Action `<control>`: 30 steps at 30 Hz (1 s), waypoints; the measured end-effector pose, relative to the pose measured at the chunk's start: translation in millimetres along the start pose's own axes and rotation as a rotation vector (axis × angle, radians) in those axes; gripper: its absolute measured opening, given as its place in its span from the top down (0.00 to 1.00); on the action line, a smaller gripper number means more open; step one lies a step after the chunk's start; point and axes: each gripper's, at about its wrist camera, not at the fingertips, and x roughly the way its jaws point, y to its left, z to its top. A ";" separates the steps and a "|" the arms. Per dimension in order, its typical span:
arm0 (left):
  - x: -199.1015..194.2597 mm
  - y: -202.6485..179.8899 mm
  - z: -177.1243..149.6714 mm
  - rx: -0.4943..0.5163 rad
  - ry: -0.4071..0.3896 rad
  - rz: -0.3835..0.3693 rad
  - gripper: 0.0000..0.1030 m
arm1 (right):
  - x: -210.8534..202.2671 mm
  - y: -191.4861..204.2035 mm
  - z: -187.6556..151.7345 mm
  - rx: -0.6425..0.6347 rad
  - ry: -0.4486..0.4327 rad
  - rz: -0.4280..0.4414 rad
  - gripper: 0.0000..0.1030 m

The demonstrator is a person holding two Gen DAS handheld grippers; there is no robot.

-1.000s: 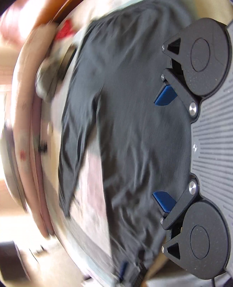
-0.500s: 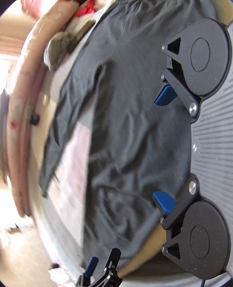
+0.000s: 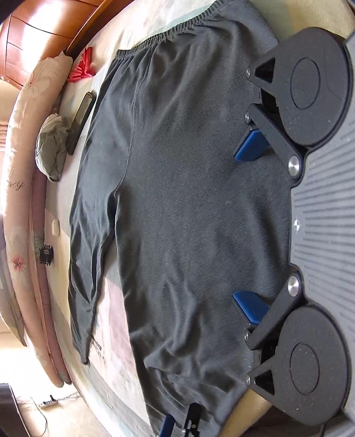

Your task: Fold clothes

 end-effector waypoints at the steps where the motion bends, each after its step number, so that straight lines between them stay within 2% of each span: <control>1: -1.5 -0.8 3.1 -0.005 -0.001 0.007 0.01 | 0.2 0.5 0.6 -0.004 0.003 -0.001 0.00; 6: -11.9 -15.3 33.9 0.037 -0.067 -0.035 0.01 | -0.9 -6.3 10.2 0.040 0.026 0.033 0.00; 10: -5.9 -32.3 78.1 0.110 -0.098 -0.066 0.01 | -12.2 -19.8 15.2 0.104 -0.031 0.108 0.00; 14: 18.7 -56.2 135.4 0.176 -0.129 -0.062 0.01 | -15.0 -37.8 29.1 0.143 -0.063 0.066 0.00; 18: 62.6 -82.6 189.9 0.208 -0.132 -0.061 0.01 | -11.9 -61.6 39.4 0.197 -0.097 0.043 0.00; 20: 89.4 -95.5 207.2 0.221 -0.127 -0.057 0.01 | -7.5 -72.3 42.4 0.228 -0.091 0.030 0.00; 25: 144.9 -113.2 221.3 0.231 -0.083 -0.026 0.01 | -3.3 -88.4 41.3 0.259 -0.089 0.023 0.00; 30: 149.2 -96.5 214.1 0.145 -0.085 -0.076 0.01 | -0.7 -98.0 35.7 0.270 -0.068 0.012 0.00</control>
